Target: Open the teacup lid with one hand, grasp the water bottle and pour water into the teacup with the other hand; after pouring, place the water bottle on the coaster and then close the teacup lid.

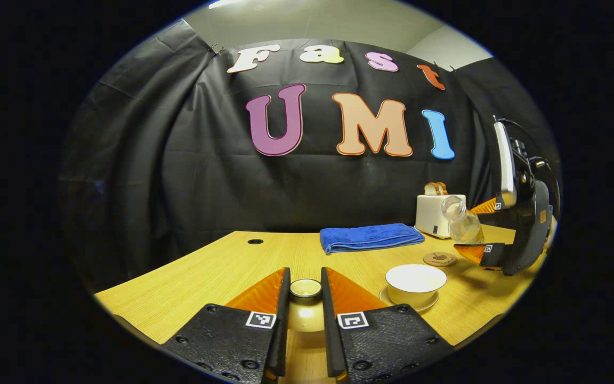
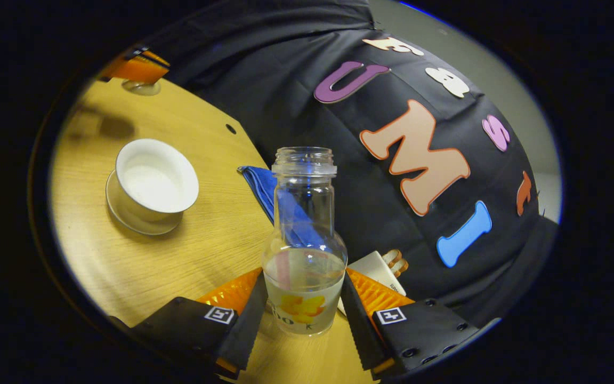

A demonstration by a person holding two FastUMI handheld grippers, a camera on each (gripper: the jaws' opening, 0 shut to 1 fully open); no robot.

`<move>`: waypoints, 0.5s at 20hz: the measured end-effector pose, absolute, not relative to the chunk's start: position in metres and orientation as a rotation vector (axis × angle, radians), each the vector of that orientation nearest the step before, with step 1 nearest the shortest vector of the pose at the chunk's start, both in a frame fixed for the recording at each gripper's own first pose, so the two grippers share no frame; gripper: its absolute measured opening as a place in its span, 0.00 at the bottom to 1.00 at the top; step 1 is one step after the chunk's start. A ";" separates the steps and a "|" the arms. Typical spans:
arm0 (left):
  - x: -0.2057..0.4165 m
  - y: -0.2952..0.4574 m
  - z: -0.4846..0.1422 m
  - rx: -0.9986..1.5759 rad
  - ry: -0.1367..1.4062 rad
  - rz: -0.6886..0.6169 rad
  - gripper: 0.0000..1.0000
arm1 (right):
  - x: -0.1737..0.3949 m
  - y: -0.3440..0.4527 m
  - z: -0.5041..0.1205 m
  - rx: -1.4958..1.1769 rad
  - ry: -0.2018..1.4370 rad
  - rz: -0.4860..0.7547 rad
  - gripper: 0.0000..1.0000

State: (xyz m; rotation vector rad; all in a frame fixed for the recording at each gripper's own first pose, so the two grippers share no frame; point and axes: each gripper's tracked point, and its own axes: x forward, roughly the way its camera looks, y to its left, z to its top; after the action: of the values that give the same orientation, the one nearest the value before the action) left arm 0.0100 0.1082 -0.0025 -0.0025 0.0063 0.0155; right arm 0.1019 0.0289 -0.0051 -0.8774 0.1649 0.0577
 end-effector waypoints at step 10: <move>0.011 0.109 -0.003 -0.003 0.007 0.014 0.27 | 0.145 0.005 -0.017 -0.326 0.225 0.033 0.79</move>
State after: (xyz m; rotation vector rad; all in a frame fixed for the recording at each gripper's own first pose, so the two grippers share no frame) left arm 0.0113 0.1086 -0.0035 -0.0031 0.0068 0.0137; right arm 0.1453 0.0048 -0.0169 -0.3265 0.2252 0.0334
